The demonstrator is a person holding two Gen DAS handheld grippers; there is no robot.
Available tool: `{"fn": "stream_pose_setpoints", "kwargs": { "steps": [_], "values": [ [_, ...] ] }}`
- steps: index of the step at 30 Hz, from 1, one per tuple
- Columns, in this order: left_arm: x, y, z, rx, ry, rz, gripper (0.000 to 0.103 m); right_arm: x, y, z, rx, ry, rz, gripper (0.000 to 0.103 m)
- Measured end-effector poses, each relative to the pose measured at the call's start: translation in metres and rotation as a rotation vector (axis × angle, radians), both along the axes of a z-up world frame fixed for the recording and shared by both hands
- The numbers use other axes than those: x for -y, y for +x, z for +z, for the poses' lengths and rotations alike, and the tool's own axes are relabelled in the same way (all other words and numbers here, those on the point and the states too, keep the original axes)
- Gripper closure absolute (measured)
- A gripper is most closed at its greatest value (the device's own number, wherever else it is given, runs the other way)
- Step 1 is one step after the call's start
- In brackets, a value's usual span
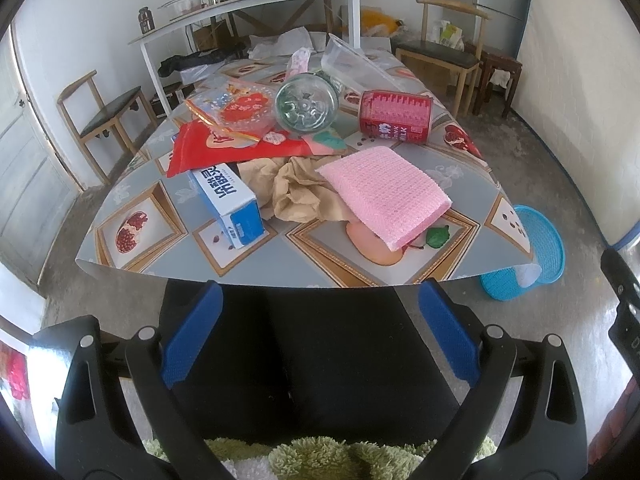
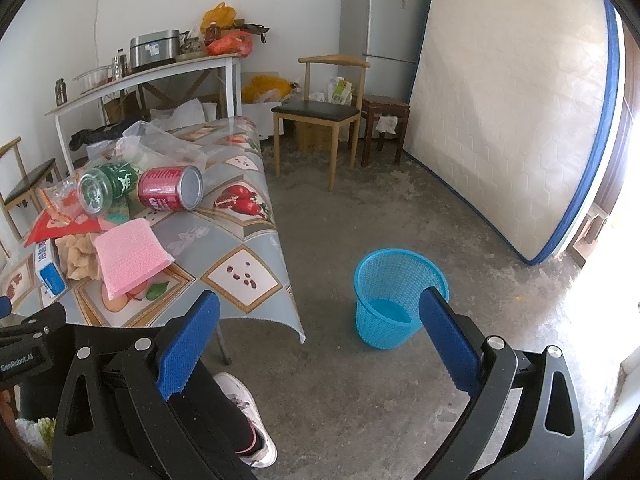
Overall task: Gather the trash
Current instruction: 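Move the left tool toward the blue plastic wrapper on the table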
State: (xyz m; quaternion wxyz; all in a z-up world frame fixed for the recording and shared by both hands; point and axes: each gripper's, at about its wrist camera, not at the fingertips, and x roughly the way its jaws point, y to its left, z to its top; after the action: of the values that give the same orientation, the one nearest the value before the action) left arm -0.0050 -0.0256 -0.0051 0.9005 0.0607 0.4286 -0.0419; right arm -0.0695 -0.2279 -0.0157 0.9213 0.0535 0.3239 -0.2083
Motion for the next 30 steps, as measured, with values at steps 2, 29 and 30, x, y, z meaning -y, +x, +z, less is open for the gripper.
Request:
{"fn": "stream_pose_setpoints", "kwargs": {
  "steps": [2,29,30],
  "values": [
    [-0.009,0.006,-0.001,-0.001,-0.013,0.008,0.008,0.001,0.005,0.001,0.002,-0.009,0.004,0.006],
    [-0.133,0.053,0.017,0.153,-0.192,0.166,0.008,-0.094,0.126,0.033,-0.067,-0.022,0.342,0.006],
    [-0.141,0.054,0.018,0.159,-0.213,0.171,0.008,-0.099,0.129,0.035,-0.067,-0.026,0.353,0.006]
  ]
}}
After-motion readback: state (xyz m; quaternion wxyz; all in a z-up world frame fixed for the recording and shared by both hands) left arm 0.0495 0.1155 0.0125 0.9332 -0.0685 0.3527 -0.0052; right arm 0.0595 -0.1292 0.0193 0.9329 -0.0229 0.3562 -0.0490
